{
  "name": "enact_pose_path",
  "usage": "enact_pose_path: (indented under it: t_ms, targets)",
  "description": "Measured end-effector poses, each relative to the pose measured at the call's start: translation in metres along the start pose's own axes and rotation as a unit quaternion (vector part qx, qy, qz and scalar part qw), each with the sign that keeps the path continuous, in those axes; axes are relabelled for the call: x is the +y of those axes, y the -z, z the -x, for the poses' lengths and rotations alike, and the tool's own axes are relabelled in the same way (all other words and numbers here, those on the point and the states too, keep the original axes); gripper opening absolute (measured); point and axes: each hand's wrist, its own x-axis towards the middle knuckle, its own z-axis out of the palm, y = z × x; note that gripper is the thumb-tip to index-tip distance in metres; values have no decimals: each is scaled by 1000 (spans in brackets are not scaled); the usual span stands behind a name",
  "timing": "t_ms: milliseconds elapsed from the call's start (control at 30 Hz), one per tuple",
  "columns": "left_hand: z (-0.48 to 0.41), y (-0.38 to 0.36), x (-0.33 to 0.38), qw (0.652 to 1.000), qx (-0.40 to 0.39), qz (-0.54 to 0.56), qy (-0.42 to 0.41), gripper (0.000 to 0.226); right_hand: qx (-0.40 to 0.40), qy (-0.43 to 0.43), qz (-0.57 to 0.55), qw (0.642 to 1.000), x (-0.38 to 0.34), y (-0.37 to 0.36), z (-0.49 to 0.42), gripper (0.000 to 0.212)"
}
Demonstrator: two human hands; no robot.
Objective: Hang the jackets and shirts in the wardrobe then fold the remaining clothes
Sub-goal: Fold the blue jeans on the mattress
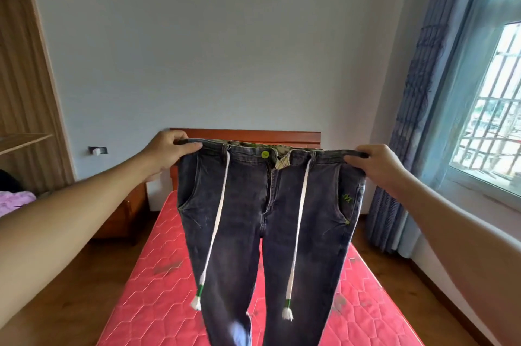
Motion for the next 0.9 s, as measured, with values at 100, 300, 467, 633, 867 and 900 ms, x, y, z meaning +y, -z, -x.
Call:
enact_pose_path:
  t_ms: [100, 300, 467, 633, 867, 900]
  targets:
    - [-1, 6, 6, 1000, 0, 27, 7, 20, -30, -21, -40, 999, 3, 7, -1, 8]
    - [0, 5, 19, 999, 12, 42, 25, 47, -11, -105, -211, 972, -11, 7, -1, 16]
    - [1, 9, 20, 999, -4, 35, 38, 35, -31, -106, -162, 981, -16, 11, 4, 19]
    - [6, -1, 27, 995, -6, 71, 69, 25, -24, -136, -218, 966, -15, 11, 4, 19]
    - [24, -65, 52, 985, -20, 127, 115, 25, -52, -197, -376, 904, -45, -18, 16, 19]
    - [27, -77, 59, 984, -34, 136, 109, 24, -69, -191, -394, 896, -52, -22, 18, 23]
